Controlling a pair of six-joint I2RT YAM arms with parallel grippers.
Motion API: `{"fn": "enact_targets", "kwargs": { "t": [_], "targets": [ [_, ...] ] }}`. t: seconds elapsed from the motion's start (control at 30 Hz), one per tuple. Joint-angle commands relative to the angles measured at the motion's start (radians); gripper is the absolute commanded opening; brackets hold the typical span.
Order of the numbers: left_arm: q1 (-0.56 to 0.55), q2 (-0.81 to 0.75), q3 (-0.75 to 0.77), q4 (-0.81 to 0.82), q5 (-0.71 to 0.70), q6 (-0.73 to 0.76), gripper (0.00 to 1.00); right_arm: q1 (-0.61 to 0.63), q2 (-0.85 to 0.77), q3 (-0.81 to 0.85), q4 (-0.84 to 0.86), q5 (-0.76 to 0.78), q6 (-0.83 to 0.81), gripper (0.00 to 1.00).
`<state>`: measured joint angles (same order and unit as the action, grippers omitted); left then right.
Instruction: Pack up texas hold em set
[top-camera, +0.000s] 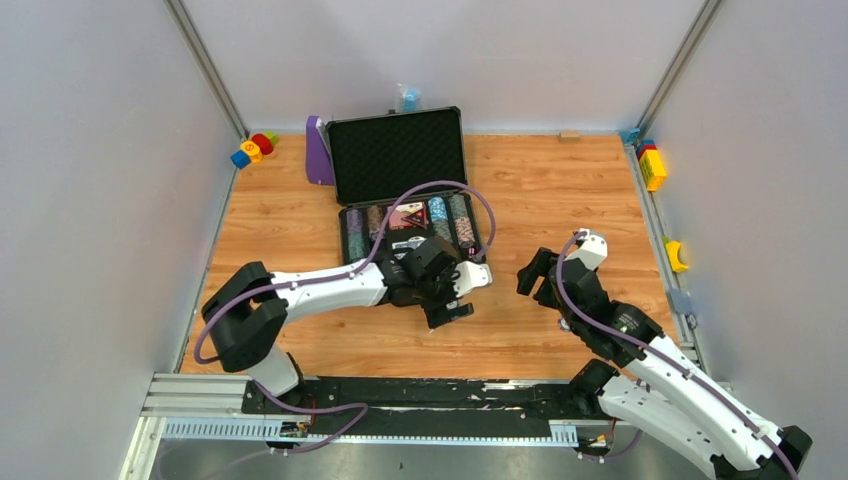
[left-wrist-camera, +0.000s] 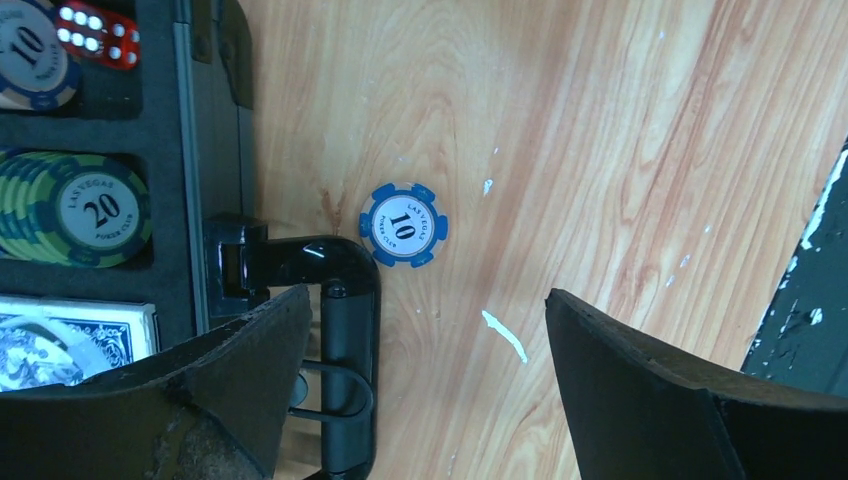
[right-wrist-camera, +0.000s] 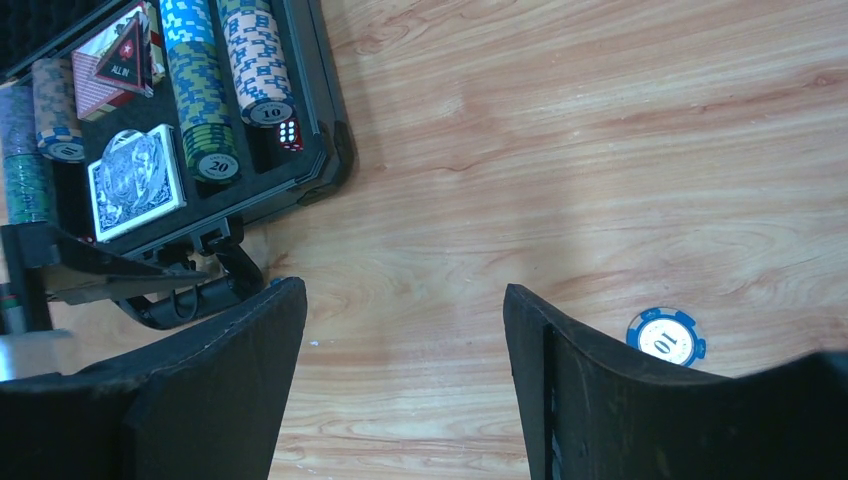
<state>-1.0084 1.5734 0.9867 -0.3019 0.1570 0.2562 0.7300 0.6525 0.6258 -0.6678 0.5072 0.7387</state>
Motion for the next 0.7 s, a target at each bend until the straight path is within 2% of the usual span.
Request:
{"fn": "enact_targets", "kwargs": {
  "t": [0.0, 0.17, 0.4, 0.67],
  "targets": [
    [-0.004, 0.047, 0.075, -0.103, 0.020, 0.066, 0.95, 0.001, -0.041, -0.015, 0.030, 0.010, 0.017, 0.73],
    [-0.003, 0.137, 0.141, -0.146, 0.038, 0.094, 0.94, 0.001, -0.068, -0.025, 0.025, 0.036, 0.050, 0.73],
    [-0.003, 0.282, 0.301, -0.292, 0.007, 0.125, 0.88, 0.002, -0.076, -0.012, 0.021, 0.056, 0.051, 0.73],
    [-0.004, 0.356, 0.360, -0.319, -0.068, 0.126, 0.86, 0.002, -0.072, -0.005, 0.014, 0.057, 0.050, 0.73]
  ]
}}
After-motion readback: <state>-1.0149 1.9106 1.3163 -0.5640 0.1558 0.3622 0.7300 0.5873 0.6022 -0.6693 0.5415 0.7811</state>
